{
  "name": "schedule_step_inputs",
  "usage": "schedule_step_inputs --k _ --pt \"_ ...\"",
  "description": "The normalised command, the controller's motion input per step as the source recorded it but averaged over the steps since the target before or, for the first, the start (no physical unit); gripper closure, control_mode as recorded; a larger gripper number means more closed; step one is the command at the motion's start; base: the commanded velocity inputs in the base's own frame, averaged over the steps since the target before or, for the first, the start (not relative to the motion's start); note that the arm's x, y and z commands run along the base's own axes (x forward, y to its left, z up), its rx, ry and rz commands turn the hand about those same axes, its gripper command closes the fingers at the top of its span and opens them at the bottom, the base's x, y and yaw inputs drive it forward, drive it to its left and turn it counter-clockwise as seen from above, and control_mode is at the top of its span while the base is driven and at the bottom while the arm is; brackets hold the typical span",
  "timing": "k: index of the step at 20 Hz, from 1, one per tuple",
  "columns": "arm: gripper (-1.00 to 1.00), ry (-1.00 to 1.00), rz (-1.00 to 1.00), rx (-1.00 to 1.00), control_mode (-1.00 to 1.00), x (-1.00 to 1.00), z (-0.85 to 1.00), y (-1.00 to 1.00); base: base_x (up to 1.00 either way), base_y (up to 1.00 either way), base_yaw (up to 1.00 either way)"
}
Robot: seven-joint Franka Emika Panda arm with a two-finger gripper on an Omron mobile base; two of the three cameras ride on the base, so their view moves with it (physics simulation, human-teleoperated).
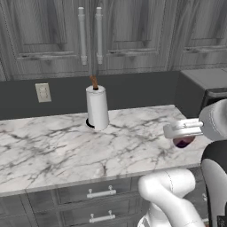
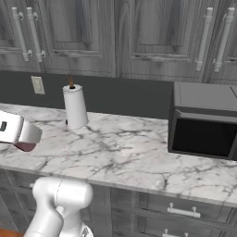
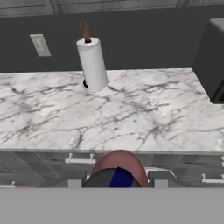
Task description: Move the drinks to the dining counter.
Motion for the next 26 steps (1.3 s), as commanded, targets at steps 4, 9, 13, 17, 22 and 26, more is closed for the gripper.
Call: schedule_step_inputs --k 4,9,13,17,22,26 --pt "1.00 0.00 0.01 0.01 1.00 -0.27 0.00 0.03 -0.33 0.21 0.01" --pt "1.00 0.00 0.00 0.00 1.00 0.00 0.00 0.00 -0.27 0.87 0.39" --pt "1.00 0.00 0.00 0.00 1.00 0.00 0.00 0.00 0.05 0.43 0.91" --pt "1.00 0.00 0.00 0.00 1.00 0.00 0.00 0.00 0.00 0.02 1.00" --pt "1.00 0.00 0.00 0.00 1.00 0.00 0.00 0.00 0.00 0.00 1.00" --pt "1.00 0.00 0.00 0.00 1.00 0.00 0.00 0.00 0.00 0.00 1.00"
